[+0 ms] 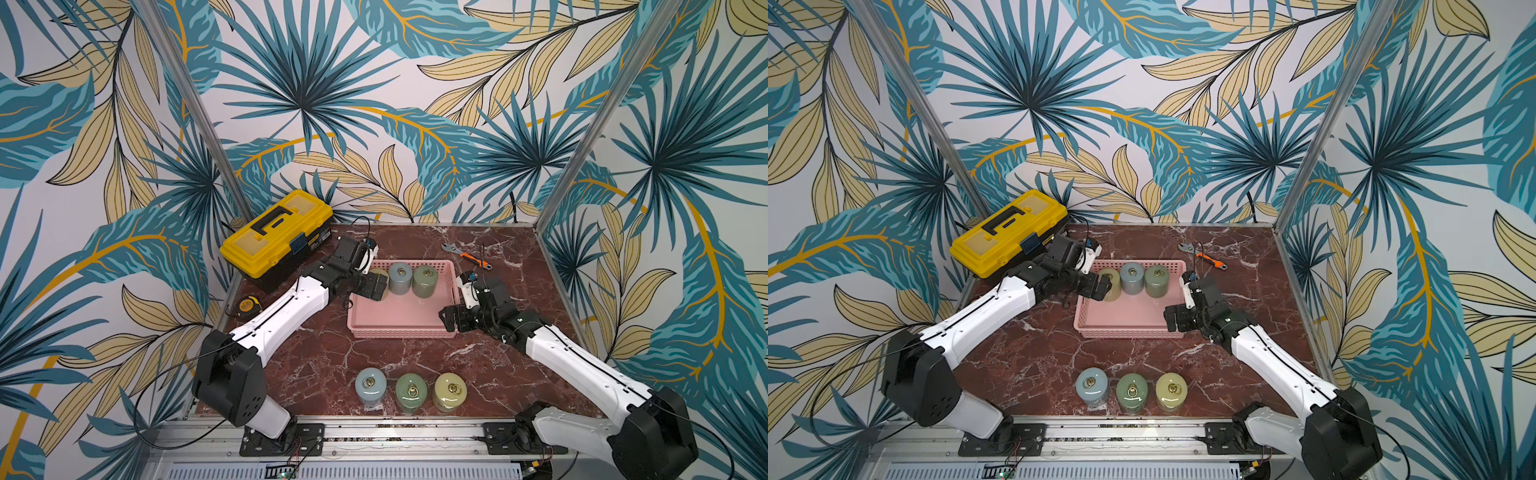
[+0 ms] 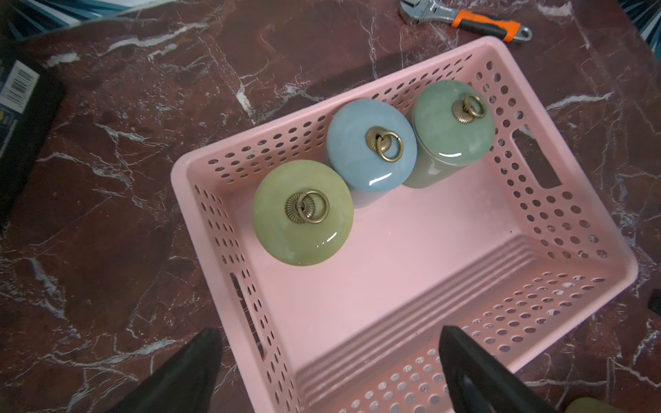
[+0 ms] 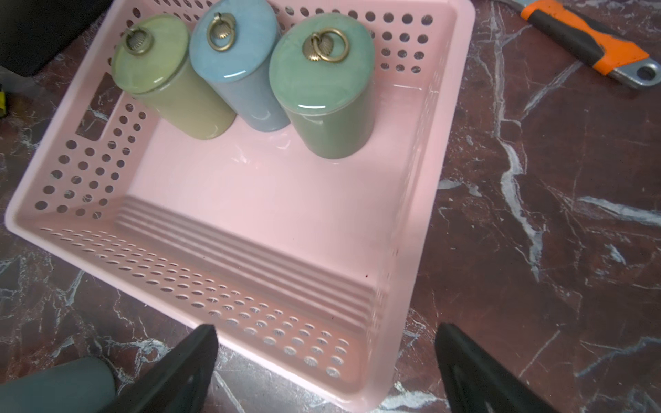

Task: Take the tea canister out of the basket
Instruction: Pick up the tea canister from the basket.

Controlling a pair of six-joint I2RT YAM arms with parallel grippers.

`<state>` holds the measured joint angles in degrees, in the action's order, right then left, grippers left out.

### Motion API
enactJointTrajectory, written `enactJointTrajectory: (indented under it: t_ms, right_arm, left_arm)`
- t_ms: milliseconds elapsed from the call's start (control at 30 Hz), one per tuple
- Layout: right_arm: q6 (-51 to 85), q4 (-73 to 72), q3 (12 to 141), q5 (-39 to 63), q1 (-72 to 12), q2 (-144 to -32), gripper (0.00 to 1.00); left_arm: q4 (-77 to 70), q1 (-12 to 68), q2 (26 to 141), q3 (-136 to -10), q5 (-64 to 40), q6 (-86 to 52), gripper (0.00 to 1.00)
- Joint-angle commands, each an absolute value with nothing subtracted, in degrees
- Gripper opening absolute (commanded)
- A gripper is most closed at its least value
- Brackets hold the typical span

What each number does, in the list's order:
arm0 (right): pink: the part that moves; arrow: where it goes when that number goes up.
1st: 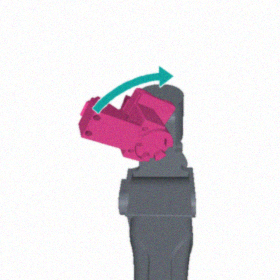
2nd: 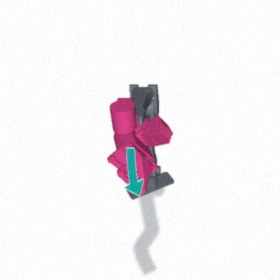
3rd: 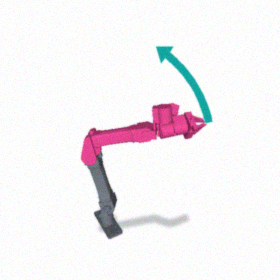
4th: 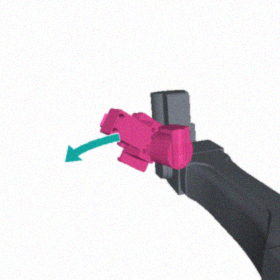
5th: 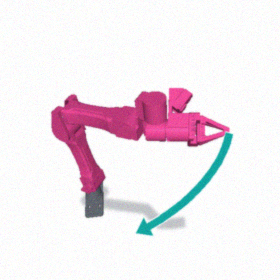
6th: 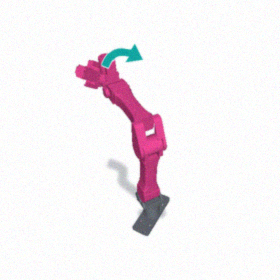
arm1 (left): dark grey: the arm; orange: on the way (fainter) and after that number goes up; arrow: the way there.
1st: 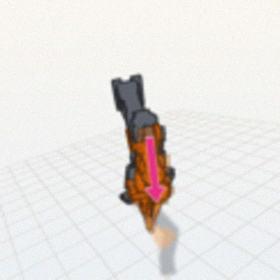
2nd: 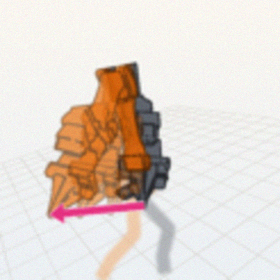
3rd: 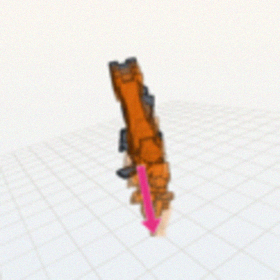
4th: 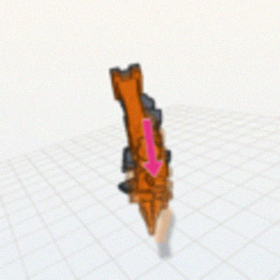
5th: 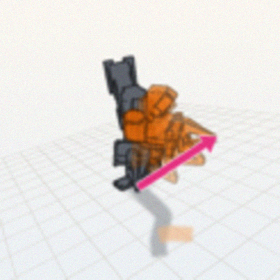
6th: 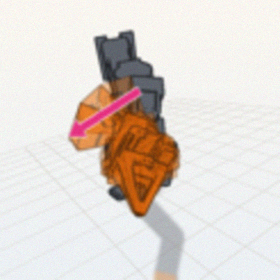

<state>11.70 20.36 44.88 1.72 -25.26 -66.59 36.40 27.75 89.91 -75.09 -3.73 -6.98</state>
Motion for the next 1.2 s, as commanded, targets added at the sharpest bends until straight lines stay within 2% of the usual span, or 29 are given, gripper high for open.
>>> enactJointTrajectory:
  t_ms: [0,433,1167]
  right_arm:
    - [10.9,17.5,43.4,3.1,-25.1,-65.4,0.99]
    - [10.7,15.8,42.1,3.5,-25.1,-64.9,0.99]
    - [10.5,15.7,42.5,4.5,-25.1,-66.6,0.99]
  left_arm:
    - [39.8,27.6,93.3,-79.8,-3.9,-4.8,1.0]
    - [44.9,27.5,106.4,-90.1,-1.0,-1.6,1.0]
    - [44.5,27.0,116.7,-96.9,-1.2,-0.3,1.0]
